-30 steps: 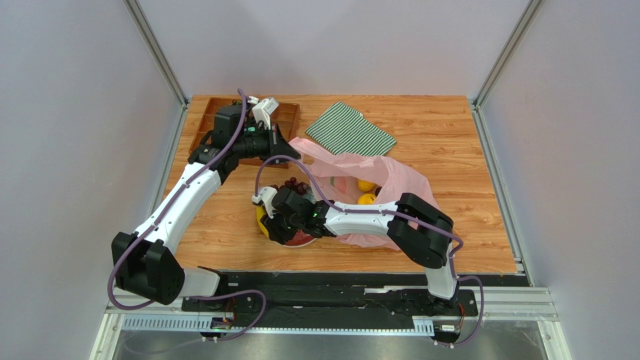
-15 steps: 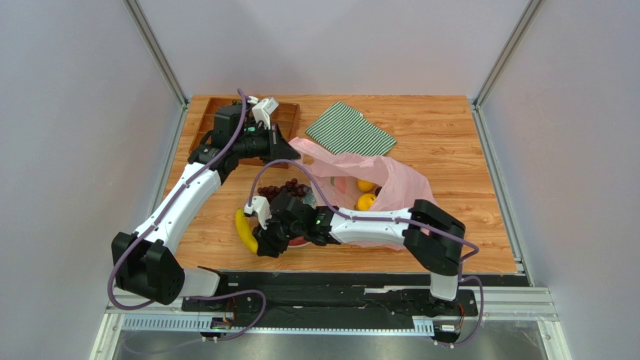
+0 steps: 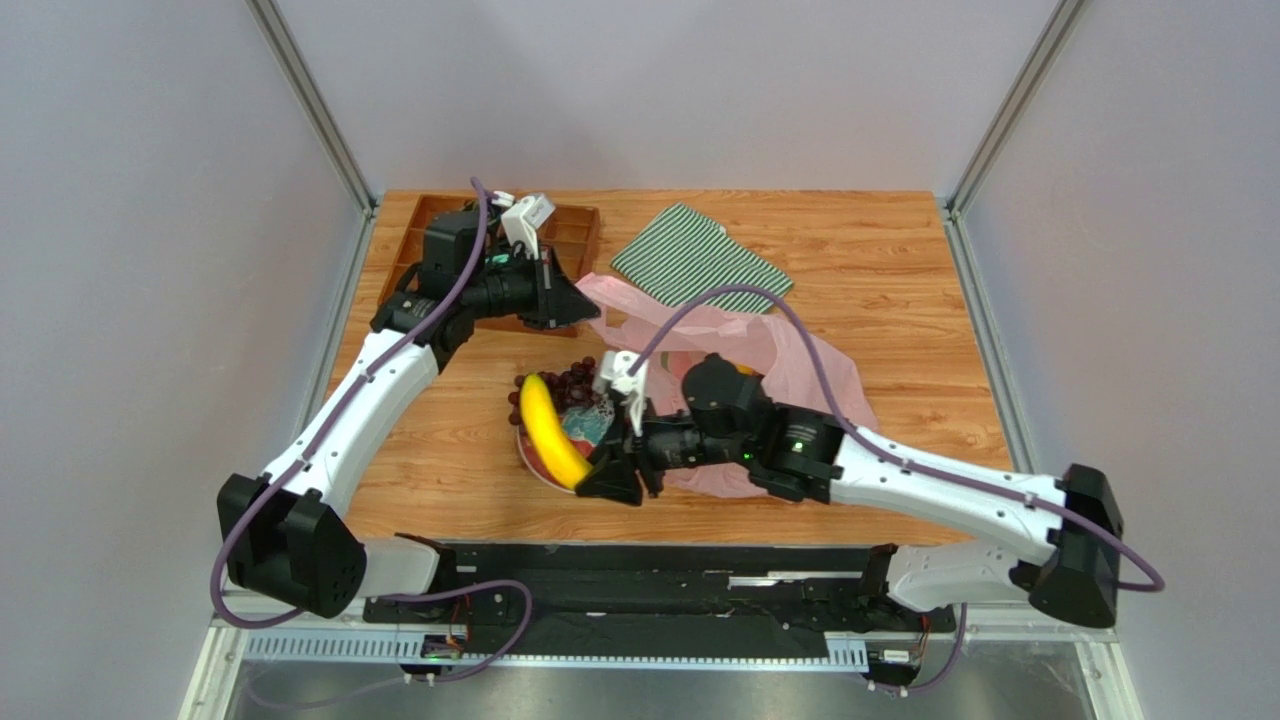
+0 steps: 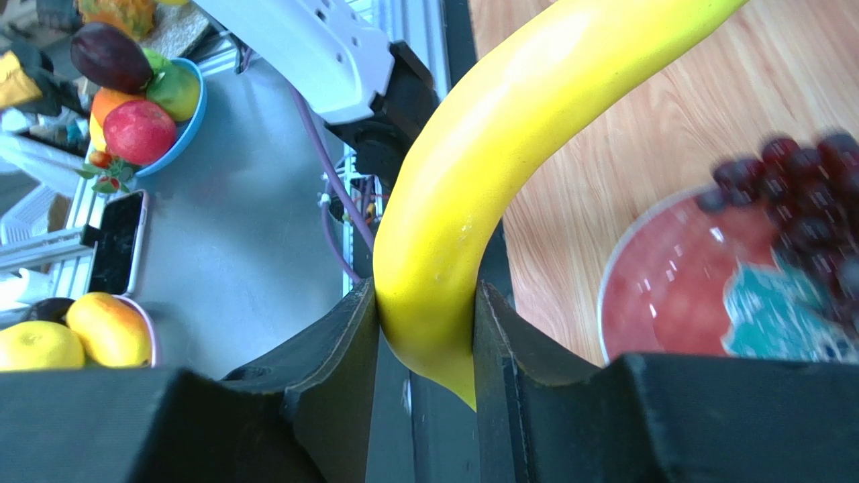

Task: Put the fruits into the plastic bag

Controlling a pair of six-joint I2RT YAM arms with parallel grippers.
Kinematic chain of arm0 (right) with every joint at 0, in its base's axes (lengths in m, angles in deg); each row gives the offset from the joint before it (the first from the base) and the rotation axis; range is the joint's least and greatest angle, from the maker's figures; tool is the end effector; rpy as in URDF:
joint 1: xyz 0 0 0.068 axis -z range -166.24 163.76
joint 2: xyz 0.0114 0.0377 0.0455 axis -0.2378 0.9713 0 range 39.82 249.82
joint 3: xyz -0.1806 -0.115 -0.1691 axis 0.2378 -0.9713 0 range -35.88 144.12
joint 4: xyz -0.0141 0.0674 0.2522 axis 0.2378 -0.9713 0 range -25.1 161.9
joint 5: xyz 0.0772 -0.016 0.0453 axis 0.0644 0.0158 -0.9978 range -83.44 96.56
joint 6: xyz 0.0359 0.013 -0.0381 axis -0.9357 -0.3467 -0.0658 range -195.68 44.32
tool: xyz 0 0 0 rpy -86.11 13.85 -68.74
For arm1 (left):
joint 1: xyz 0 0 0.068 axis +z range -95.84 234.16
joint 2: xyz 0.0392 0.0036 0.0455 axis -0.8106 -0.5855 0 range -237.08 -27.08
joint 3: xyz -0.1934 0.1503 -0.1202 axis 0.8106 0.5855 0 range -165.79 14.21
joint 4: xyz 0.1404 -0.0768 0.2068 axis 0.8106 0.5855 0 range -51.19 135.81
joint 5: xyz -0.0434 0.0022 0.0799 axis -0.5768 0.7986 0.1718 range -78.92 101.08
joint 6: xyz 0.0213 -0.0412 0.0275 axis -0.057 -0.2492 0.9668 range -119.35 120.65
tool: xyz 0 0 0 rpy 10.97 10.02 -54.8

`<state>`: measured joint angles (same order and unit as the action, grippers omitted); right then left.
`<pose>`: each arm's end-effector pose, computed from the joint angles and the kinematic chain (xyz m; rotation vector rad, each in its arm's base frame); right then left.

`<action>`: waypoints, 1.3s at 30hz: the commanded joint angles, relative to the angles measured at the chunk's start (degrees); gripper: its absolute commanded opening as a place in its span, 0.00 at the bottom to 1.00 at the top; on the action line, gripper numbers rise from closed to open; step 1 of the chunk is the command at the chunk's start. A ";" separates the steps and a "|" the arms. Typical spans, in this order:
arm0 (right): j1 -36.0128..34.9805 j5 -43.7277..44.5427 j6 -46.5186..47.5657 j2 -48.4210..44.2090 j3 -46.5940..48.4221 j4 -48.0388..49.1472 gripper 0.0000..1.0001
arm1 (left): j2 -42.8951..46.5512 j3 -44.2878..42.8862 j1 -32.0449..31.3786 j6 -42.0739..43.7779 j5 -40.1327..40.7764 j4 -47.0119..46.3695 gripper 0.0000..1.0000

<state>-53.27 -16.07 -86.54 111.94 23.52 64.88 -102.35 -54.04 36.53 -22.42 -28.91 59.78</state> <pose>0.1011 0.2739 0.3332 -1.2432 1.7049 1.2490 0.2723 -0.1105 0.3510 0.3566 2.1036 -1.1467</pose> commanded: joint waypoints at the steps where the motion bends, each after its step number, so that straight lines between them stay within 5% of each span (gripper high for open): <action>1: 5.92 0.75 -6.18 -8.12 -4.46 -4.13 0.20 | 2.67 -0.66 -0.13 0.92 0.17 -0.41 0.00; 17: 21.49 2.32 -18.67 -13.06 -1.66 -21.70 0.19 | 2.58 -0.57 -0.13 0.66 -0.09 -0.49 0.00; 28: 27.56 6.72 -19.83 4.50 5.90 -27.07 0.23 | 2.67 -0.57 -0.13 0.66 -0.09 -0.67 0.00; 39: 28.44 28.68 -16.75 10.85 8.63 -32.34 0.22 | 2.49 -0.66 -0.13 0.92 0.17 -0.41 0.00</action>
<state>-25.62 0.58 -105.16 122.67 30.09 35.83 -101.84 -54.04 36.53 -22.42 -28.89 60.00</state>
